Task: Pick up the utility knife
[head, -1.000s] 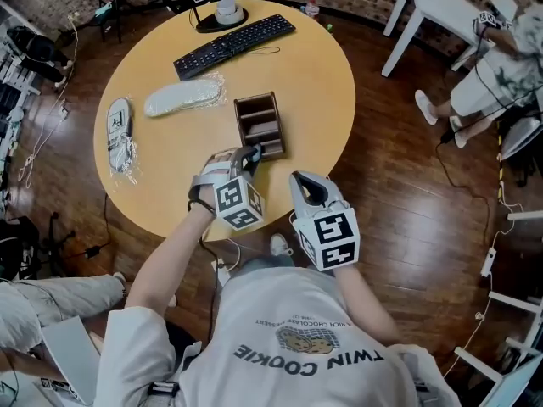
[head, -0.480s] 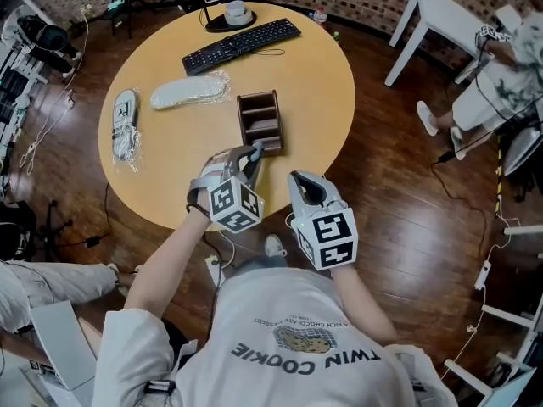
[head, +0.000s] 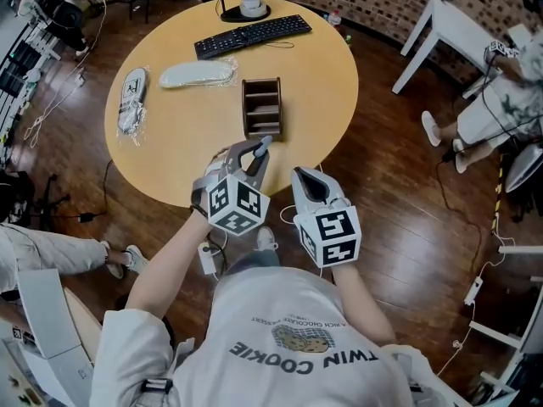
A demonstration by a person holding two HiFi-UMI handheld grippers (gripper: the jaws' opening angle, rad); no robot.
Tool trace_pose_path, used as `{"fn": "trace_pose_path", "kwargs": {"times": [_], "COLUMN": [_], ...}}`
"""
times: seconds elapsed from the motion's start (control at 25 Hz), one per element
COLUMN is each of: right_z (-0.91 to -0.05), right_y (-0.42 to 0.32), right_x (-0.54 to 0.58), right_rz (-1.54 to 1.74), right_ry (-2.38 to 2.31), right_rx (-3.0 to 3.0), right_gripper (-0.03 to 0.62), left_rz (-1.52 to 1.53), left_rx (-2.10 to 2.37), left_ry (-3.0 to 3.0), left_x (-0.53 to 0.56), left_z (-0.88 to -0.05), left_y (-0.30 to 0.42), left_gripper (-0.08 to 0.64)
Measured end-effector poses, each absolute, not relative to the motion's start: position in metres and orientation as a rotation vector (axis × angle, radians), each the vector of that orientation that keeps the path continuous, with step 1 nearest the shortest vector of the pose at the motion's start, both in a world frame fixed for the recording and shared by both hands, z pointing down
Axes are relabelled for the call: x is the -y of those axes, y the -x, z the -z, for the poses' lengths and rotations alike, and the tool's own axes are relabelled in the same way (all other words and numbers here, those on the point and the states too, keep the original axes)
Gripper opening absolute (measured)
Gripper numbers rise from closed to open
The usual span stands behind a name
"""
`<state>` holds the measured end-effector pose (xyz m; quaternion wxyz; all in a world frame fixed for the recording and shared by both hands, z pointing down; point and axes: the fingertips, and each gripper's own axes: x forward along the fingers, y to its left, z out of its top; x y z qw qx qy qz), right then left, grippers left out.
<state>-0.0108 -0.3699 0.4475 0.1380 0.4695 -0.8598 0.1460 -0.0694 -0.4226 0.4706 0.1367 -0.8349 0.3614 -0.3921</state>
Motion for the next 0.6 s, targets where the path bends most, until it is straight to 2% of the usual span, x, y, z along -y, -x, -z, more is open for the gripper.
{"fn": "trace_pose_path", "kwargs": {"times": [0.6], "right_z": [-0.431], "right_y": [-0.007], "right_x": [0.308], "right_rz": [-0.379], "right_ry": [-1.269], "right_rx": [2.582], "right_gripper": [0.002], "left_rz": [0.967], "left_rx": [-1.303], "left_ry": [2.563], "left_x": [0.334], "left_z": [-0.433], "left_y": [0.04], "left_gripper": [0.074]}}
